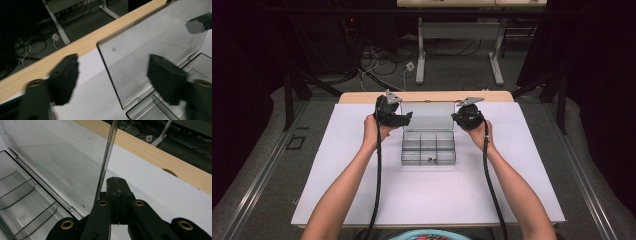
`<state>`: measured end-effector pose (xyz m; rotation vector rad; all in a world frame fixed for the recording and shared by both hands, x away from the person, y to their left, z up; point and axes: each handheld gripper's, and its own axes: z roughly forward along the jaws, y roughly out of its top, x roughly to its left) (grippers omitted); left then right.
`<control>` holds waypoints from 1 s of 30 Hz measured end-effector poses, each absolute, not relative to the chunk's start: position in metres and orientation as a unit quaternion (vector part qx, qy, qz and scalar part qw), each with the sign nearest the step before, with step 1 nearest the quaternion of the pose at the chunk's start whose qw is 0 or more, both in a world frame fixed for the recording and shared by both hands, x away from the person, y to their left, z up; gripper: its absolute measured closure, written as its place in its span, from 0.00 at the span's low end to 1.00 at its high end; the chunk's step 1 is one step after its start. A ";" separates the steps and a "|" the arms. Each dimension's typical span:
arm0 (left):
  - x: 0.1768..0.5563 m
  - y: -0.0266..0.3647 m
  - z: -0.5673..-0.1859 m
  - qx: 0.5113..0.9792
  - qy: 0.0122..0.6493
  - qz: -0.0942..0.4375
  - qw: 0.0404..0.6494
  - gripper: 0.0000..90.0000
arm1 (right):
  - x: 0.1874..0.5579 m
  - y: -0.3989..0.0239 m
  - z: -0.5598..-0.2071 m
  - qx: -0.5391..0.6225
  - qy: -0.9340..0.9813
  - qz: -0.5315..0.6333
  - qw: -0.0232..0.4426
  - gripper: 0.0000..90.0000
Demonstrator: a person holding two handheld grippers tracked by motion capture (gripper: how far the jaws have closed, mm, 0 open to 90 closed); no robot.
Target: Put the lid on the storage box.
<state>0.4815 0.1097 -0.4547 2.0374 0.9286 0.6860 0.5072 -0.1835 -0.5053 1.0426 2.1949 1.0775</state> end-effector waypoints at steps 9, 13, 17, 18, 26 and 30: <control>0.479 0.109 -0.450 0.799 0.346 0.287 0.400 0.68 | 0.506 -0.184 -0.504 0.379 0.802 0.396 0.239 1.00; 0.477 0.110 -0.451 0.799 0.344 0.289 0.400 0.71 | 0.504 -0.187 -0.499 0.377 0.801 0.397 0.241 0.99; 0.475 0.111 -0.451 0.800 0.339 0.289 0.402 0.72 | 0.497 -0.195 -0.487 0.379 0.796 0.407 0.240 0.93; 0.475 0.111 -0.452 0.800 0.339 0.289 0.402 0.72 | 0.495 -0.198 -0.484 0.375 0.795 0.412 0.240 0.91; 0.470 0.112 -0.452 0.798 0.342 0.277 0.411 0.72 | 0.475 -0.202 -0.457 0.345 0.798 0.435 0.235 0.79; 0.467 0.114 -0.453 0.800 0.338 0.274 0.413 0.72 | 0.475 -0.194 -0.450 0.347 0.798 0.431 0.240 0.77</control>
